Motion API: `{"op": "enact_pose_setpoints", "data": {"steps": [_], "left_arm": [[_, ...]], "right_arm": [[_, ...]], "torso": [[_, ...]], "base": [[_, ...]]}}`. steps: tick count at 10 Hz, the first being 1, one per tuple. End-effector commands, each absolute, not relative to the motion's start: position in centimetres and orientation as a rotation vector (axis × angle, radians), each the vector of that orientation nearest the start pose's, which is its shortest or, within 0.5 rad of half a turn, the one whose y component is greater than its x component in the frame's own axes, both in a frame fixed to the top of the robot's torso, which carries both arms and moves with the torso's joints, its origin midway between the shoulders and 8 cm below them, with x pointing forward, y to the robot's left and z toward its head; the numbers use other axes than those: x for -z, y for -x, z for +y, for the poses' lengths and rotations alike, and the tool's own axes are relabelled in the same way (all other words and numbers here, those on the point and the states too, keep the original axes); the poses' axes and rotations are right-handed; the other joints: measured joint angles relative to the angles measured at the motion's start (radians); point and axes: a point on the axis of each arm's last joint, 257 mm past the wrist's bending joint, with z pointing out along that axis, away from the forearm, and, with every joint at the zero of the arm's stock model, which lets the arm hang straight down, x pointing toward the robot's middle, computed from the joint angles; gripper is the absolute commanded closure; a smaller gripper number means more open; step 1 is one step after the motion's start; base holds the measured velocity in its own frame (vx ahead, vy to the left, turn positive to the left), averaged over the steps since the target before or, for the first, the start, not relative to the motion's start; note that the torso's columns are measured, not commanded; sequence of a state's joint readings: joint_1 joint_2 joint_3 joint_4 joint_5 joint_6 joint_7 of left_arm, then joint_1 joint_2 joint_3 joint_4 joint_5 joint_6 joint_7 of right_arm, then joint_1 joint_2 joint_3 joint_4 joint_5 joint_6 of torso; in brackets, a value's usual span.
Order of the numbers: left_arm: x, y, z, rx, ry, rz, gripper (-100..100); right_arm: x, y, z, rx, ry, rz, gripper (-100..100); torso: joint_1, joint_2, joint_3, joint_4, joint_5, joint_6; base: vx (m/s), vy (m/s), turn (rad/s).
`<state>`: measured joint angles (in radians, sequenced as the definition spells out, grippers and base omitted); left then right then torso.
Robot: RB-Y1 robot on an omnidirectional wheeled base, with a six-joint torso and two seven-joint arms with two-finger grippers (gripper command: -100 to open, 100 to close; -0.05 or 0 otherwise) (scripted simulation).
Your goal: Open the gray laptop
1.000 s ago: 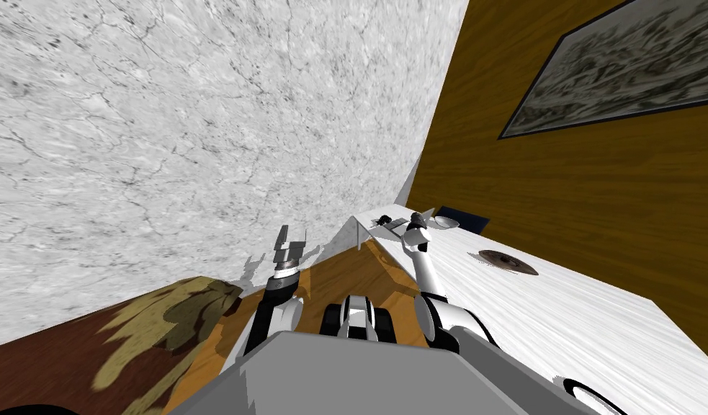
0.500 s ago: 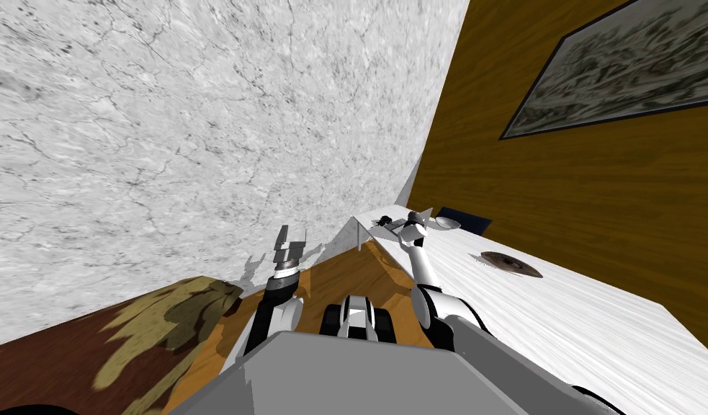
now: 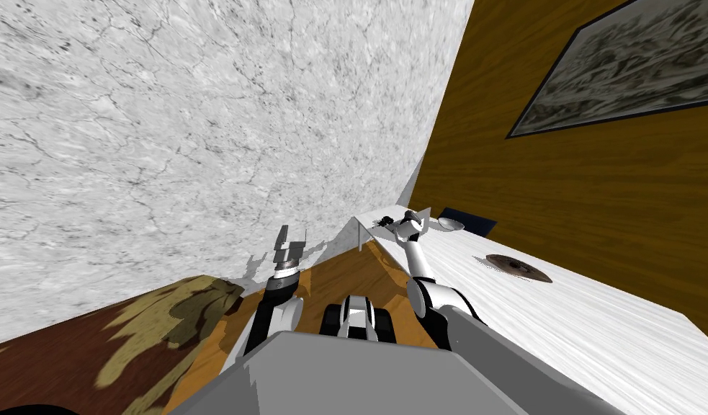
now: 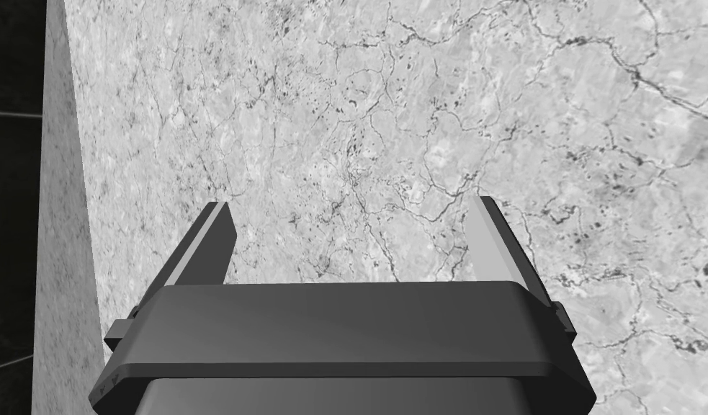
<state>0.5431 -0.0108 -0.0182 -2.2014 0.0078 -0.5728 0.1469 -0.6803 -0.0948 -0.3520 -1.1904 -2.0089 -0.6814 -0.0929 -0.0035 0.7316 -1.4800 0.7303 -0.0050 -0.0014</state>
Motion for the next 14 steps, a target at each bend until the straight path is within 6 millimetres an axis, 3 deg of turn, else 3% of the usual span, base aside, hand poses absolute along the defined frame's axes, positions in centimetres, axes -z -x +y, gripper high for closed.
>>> {"op": "enact_pose_setpoints", "data": {"steps": [1, 3, 4, 5, 14], "left_arm": [[1.1, -34.3, 28.2, 1.434, 0.767, 0.583, 0], [1.1, -34.3, 28.2, 1.434, 0.767, 0.583, 0], [1.1, -34.3, 28.2, 1.434, 0.767, 0.583, 0], [1.1, -34.3, 28.2, 1.434, 0.767, 0.583, 0], [1.1, -34.3, 28.2, 1.434, 0.767, 0.583, 0]], "right_arm": [[11.5, -64.2, -42.7, 2.142, 1.933, 1.490, 100], [11.6, -64.5, -42.3, 2.142, 1.990, 1.479, 100], [10.7, -64.7, -42.2, 2.156, 1.957, 1.471, 100], [11.6, -64.8, -42.1, 2.156, 2.063, 1.453, 100], [14.9, -64.7, -41.6, 2.116, 2.463, 1.350, 100]], "torso": [[0.000, 0.001, 0.000, 0.000, 0.000, 0.001], [-0.001, 0.001, 0.000, 0.001, 0.000, 0.001], [-0.002, 0.002, 0.001, 0.001, 0.000, 0.003], [-0.002, 0.003, 0.002, 0.003, 0.001, 0.004], [0.000, 0.002, 0.001, 0.000, 0.000, 0.002]], "base": [[0.011, 0.007, 0.023], [0.012, 0.005, 0.019], [0.004, 0.007, 0.020], [0.044, 0.032, 0.005], [0.067, 0.029, -0.001]]}}
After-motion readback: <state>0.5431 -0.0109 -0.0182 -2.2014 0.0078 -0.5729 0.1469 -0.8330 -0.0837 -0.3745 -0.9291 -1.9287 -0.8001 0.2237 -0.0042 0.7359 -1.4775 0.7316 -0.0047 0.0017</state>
